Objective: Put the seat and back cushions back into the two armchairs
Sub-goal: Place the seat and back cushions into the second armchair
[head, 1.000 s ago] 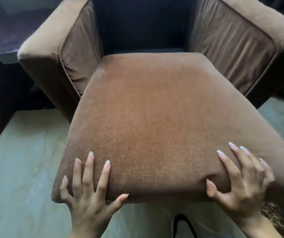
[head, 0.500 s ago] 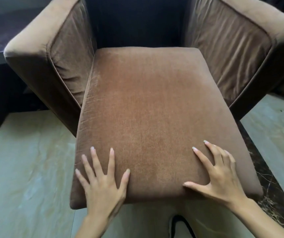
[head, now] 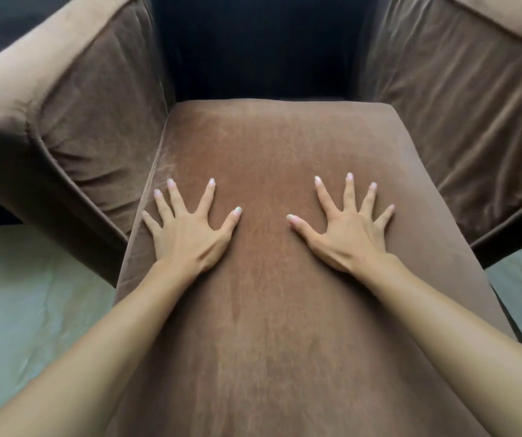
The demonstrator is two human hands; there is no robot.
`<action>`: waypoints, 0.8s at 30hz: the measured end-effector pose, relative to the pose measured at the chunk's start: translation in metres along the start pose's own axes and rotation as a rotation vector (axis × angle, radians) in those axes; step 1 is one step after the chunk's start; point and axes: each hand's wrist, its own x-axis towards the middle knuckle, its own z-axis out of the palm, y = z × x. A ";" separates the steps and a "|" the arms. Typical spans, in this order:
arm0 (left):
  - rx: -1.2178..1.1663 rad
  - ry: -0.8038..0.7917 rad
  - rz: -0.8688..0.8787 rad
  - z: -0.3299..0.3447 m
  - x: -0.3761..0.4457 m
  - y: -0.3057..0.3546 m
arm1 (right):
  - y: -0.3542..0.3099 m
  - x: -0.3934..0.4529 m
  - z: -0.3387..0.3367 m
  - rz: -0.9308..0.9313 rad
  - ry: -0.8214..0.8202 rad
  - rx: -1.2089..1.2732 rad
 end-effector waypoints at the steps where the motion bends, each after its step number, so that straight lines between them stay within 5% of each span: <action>1: 0.016 0.020 0.002 0.006 0.009 0.000 | -0.002 0.009 0.006 0.009 0.017 -0.013; 15: 0.082 0.045 -0.028 0.018 0.043 0.003 | -0.014 0.046 0.014 0.040 0.047 -0.081; 24: -0.018 0.038 0.011 0.020 -0.060 0.000 | -0.011 -0.031 0.018 0.069 0.038 -0.025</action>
